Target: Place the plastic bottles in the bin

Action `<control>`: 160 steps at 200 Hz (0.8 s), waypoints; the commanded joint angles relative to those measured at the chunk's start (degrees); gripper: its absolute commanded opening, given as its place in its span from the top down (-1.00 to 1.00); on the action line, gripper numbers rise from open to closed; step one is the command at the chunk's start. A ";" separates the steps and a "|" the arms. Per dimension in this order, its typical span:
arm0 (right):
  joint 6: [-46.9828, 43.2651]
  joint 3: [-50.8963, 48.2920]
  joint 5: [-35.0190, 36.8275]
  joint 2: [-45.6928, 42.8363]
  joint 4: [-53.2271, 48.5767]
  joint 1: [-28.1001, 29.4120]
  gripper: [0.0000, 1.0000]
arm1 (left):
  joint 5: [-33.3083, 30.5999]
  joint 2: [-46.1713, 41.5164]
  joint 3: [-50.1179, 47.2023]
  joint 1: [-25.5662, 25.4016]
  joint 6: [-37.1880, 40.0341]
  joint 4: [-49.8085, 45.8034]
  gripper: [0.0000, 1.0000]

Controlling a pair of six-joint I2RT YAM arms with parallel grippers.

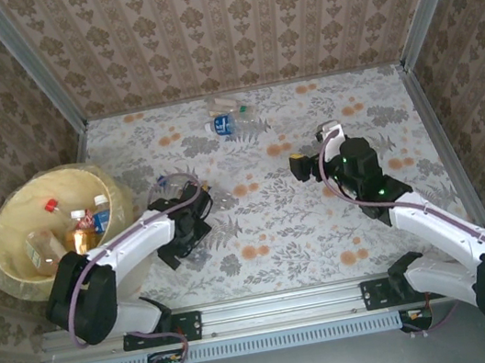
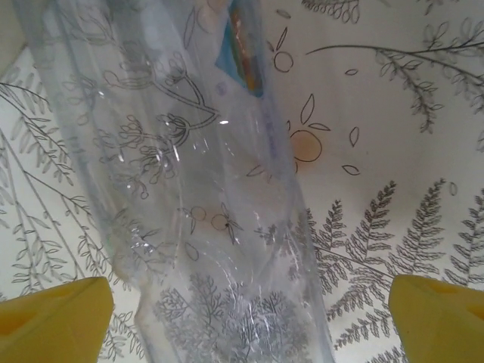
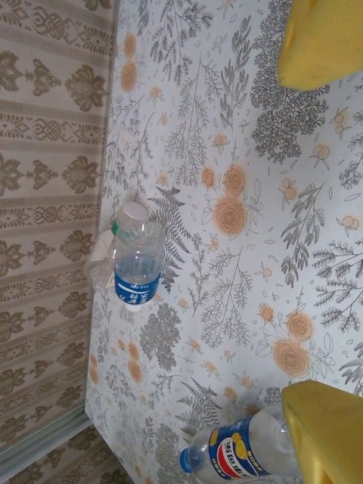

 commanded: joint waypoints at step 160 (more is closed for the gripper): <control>0.00 0.54 2.28 -1.34 -1.32 0.32 -1.00 | -19.00 -6.90 12.60 -9.18 8.89 -7.28 -0.04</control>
